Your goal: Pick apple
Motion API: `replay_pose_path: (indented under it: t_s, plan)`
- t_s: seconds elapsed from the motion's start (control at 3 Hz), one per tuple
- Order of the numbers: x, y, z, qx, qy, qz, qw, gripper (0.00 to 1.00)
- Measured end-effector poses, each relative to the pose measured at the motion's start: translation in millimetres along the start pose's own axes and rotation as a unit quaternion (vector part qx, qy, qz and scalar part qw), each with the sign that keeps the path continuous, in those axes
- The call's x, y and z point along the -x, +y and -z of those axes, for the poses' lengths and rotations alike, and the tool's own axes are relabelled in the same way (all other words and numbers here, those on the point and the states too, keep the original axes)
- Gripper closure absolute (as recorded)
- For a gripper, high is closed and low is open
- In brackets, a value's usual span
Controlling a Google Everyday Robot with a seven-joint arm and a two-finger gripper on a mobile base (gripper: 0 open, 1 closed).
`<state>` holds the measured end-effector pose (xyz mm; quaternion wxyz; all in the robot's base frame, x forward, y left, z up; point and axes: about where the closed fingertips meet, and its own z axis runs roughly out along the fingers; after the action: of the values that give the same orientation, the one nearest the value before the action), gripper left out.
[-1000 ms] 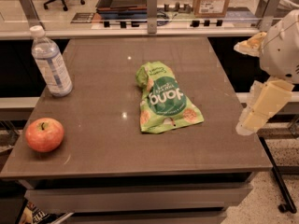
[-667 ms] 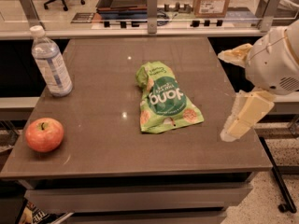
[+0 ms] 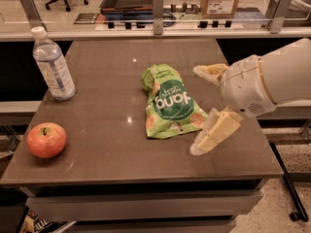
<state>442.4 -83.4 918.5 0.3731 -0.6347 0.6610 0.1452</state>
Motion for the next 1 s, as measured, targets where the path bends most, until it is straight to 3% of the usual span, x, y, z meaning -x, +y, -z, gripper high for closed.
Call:
replay_pose_path:
  t_s: [0.33,0.67,1.0]
  plan:
    - [22.1,-0.1,-25.3,-0.012,-0.02,0.002,0.9997,0.0]
    - [44.9,1.6,-56.1,0.004,-0.029,0.004,0.9996,0.0]
    - [63.4,11.2,-90.4,0.038,-0.029,0.009,0.9988,0.0]
